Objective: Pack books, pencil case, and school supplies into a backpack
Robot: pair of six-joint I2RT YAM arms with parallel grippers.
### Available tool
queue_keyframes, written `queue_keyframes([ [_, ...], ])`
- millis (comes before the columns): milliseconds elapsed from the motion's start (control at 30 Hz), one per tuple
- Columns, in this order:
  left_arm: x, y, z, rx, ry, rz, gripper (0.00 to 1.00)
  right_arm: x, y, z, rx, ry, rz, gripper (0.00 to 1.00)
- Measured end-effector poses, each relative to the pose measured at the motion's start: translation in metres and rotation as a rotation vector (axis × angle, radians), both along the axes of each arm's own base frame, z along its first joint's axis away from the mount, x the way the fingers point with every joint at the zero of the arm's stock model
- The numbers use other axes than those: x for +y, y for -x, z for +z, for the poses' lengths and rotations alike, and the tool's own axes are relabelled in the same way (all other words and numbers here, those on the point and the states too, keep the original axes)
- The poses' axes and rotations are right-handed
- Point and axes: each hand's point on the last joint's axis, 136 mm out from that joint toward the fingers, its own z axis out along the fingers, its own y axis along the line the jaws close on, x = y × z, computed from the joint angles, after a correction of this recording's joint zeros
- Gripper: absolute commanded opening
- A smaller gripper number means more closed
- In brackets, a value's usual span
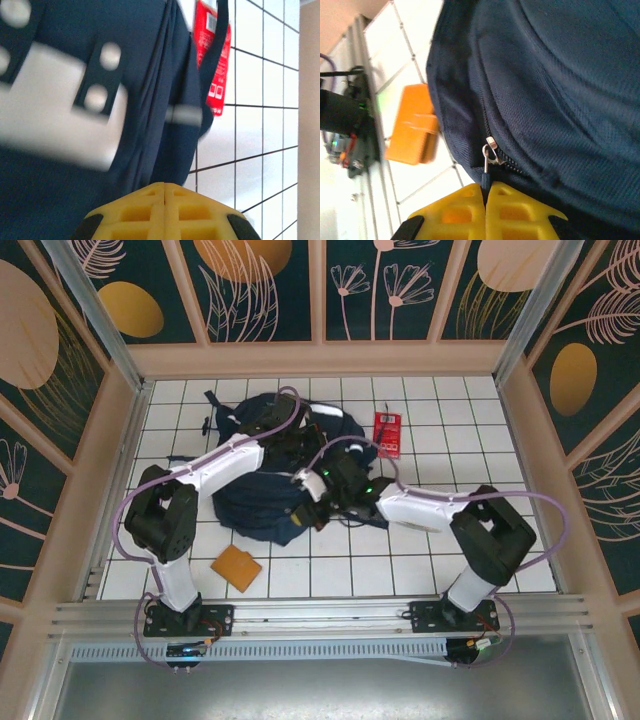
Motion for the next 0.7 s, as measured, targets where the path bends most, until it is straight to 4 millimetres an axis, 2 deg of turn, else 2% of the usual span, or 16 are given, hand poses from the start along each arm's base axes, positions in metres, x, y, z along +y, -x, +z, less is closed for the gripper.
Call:
queue_keyframes([
  [100, -0.005, -0.005, 0.001, -0.009, 0.021, 0.002, 0.0, 0.032, 0.028, -0.006, 0.024, -0.02, 0.044, 0.27],
  [167, -0.006, -0.006, 0.0, -0.009, 0.025, 0.004, 0.0, 0.046, 0.043, -0.011, 0.012, -0.013, 0.075, 0.36],
  [233, -0.006, -0.007, -0.001, -0.011, 0.024, 0.004, 0.0, 0.049, 0.046, -0.012, -0.031, 0.002, 0.085, 0.42],
  [300, -0.005, -0.008, 0.0, -0.021, 0.017, -0.005, 0.0, 0.044, 0.042, -0.009, -0.08, 0.023, 0.079, 0.46],
  [400, 0.003, -0.011, 0.003, -0.041, -0.017, -0.016, 0.14, 0.022, 0.031, 0.007, -0.191, 0.039, 0.08, 0.5],
  [500, 0.026, -0.009, 0.011, -0.069, -0.082, -0.006, 0.31, -0.007, 0.022, 0.031, -0.352, 0.037, 0.142, 0.53],
  [600, 0.055, 0.008, 0.034, -0.106, -0.124, 0.024, 0.35, -0.026, 0.017, 0.043, -0.537, 0.043, 0.21, 0.54],
  [700, 0.082, 0.042, 0.05, -0.128, -0.137, 0.043, 0.37, -0.036, 0.0, 0.04, -0.66, 0.077, 0.264, 0.54],
])
